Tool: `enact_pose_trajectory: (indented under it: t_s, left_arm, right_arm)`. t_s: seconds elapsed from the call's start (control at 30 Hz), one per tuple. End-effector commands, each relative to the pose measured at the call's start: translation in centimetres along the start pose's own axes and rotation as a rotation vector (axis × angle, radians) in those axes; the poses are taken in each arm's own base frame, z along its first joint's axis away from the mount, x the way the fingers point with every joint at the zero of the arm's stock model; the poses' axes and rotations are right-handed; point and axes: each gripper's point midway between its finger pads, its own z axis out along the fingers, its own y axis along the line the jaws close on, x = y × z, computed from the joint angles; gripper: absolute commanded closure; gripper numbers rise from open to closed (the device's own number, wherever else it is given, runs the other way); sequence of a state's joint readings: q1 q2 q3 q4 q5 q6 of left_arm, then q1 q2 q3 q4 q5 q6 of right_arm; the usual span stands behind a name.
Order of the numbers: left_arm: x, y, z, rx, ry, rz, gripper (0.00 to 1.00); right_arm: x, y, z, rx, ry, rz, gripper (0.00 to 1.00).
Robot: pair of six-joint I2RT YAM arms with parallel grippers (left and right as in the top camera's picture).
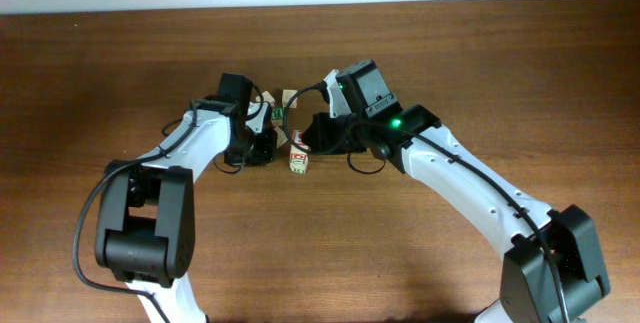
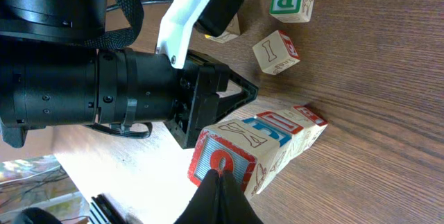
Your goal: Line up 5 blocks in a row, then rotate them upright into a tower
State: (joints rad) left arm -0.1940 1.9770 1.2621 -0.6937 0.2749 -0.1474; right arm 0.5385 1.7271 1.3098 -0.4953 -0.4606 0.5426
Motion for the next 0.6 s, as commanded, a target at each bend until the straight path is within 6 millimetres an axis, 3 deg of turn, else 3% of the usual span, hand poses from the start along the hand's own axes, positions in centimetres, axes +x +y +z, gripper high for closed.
enact_pose_trajectory:
  t_s: [0.0,0.2,0.57]
  left_arm:
    - [0.0,0.4,0.2,-0.011,0.0,-0.002,1.0]
    - [0.0,0.4,0.2,-0.012,-0.001,-0.002,1.0]
    - [-0.1,0.7,0.2,-0.033,-0.004,-0.002,0.98]
  right_arm:
    - [1.6,-3.1,2.0,0.109,0.039,0.027,0.96]
    - [1.7,-1.8,2.6,0.084,0.03,-0.035,0.96]
    - [1.7,-2.3,2.7,0.124,0.019,-0.05,0.96]
